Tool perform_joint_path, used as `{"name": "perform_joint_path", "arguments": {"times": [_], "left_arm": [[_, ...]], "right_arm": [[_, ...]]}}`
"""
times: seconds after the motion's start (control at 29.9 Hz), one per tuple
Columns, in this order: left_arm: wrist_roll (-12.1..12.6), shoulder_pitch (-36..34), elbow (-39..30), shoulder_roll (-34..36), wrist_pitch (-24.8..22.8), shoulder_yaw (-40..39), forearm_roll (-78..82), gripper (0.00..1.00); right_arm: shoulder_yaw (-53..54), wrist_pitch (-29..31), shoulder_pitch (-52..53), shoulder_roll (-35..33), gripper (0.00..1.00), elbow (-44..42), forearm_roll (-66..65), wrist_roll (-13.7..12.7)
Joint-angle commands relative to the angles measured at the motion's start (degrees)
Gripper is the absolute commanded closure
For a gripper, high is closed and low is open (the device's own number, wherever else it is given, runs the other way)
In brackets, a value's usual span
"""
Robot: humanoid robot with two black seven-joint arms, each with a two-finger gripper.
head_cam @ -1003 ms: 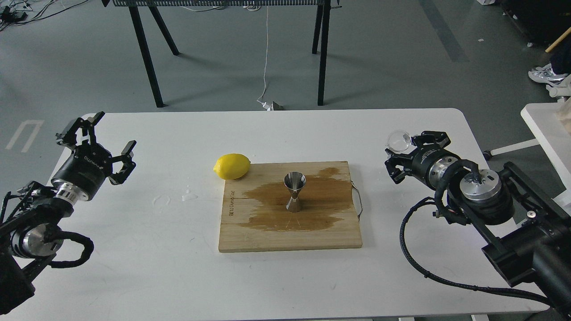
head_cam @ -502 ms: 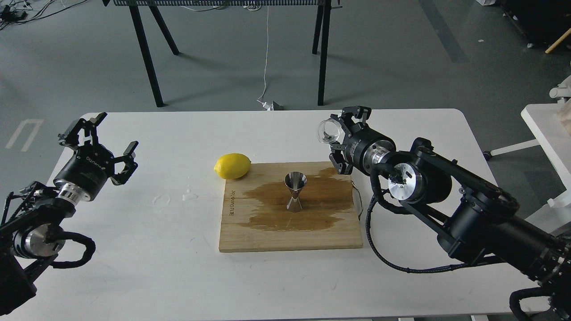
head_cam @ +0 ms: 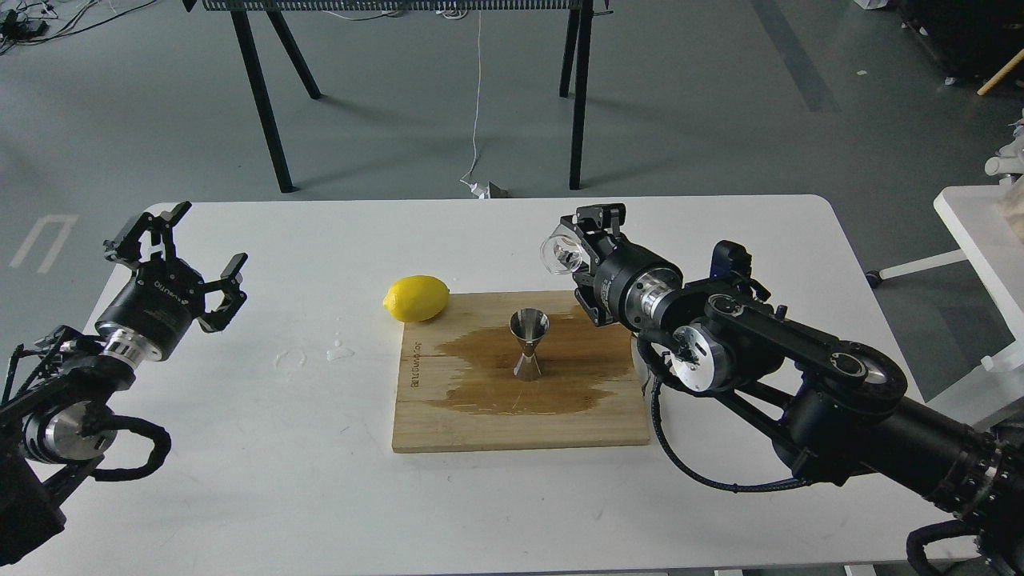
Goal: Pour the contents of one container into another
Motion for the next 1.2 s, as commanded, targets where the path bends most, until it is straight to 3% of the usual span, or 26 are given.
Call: {"name": "perform_joint_path", "arguments": {"times": [0.0,0.67,1.17], "left_arm": [[0.0,0.0,0.0,0.0,0.0,0.0,0.0,0.06],[0.0,0.1,0.9,-0.1,0.0,0.0,-0.1,0.06],[0.0,0.0,1.3,-0.5,0.0,0.0,0.0,0.06]], "right_arm": [[-0.5,0.0,0.2,0.0,0.60,0.2,-2.6,-0.8],[-6.9,0.0,1.2,0.2,0.60,-0.1,-13.6,-0.9],[-9.2,0.9,2.9,1.4,0.60,-0.7,-14.0,-0.9]]}}
